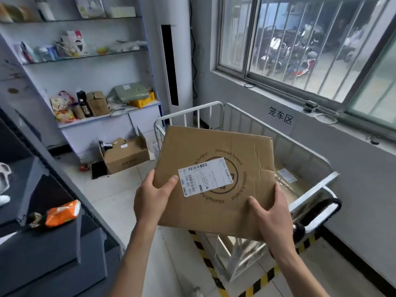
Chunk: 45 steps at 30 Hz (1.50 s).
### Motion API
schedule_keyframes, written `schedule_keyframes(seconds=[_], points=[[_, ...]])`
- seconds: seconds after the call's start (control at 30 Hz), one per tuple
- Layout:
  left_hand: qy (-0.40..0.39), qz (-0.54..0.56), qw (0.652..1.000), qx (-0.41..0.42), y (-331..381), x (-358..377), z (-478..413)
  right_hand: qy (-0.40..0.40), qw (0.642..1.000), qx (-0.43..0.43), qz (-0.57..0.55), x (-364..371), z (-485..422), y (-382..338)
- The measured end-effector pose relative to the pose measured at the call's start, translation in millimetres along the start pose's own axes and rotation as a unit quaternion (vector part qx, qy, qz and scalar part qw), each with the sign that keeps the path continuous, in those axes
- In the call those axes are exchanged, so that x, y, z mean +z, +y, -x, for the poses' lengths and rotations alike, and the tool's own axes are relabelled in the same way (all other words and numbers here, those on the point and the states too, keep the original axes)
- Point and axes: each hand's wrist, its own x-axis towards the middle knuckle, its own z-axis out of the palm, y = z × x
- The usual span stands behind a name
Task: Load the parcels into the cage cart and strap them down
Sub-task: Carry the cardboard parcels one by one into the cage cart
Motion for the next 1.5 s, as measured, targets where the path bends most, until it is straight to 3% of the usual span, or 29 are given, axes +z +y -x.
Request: schedule_keyframes(seconds=[0.53,0.7,1.13,1.33,1.5], points=[[-0.056,0.039,0.998,0.002,18.2,23.5,-304.0,0.046,0.997,0.019,-0.053,189.6,-206.2,-81.9],[-0.117,0.045,0.992,0.009,11.7,59.8,-390.0,0.076,0.994,0.06,-0.043,240.5,-264.2,-80.3],[-0.297,-0.02,0.953,0.052,35.3,212.2,-637.1,0.181,0.961,0.204,-0.046,364.3,-425.5,-73.3],[-0.404,-0.072,0.908,0.079,45.3,312.3,-677.8,0.245,0.926,0.282,-0.054,378.6,-470.0,-40.7],[-0.444,-0.139,0.882,0.073,19.8,413.3,-708.7,0.242,0.903,0.354,-0.036,398.2,-527.8,28.1]])
